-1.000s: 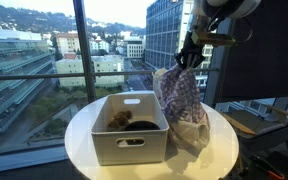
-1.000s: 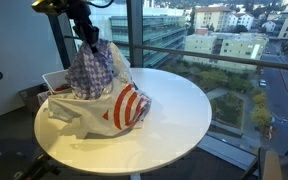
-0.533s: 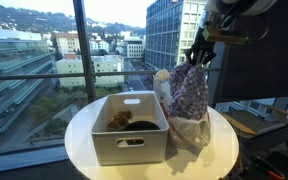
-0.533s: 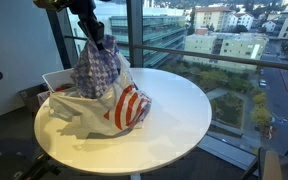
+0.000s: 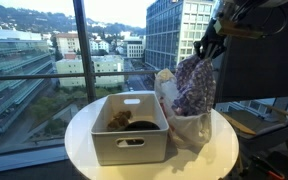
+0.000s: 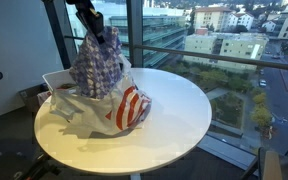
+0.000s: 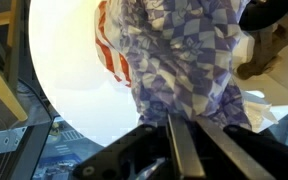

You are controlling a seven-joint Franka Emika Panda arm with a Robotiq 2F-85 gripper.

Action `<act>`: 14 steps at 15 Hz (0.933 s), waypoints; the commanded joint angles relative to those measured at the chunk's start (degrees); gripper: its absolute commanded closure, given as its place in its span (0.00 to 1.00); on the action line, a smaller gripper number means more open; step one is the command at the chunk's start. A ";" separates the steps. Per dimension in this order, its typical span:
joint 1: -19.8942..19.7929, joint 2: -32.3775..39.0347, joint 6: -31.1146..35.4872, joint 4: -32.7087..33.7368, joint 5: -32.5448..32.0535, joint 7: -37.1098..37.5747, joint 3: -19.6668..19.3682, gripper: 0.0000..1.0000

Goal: Put the purple cloth and the moose toy in the plastic bag

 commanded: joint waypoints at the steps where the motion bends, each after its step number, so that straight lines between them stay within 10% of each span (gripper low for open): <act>1: -0.32 0.50 2.53 -0.72 1.50 -0.56 0.69 0.94; 14: 5.48 19.14 9.43 3.97 2.26 -3.95 3.58 0.94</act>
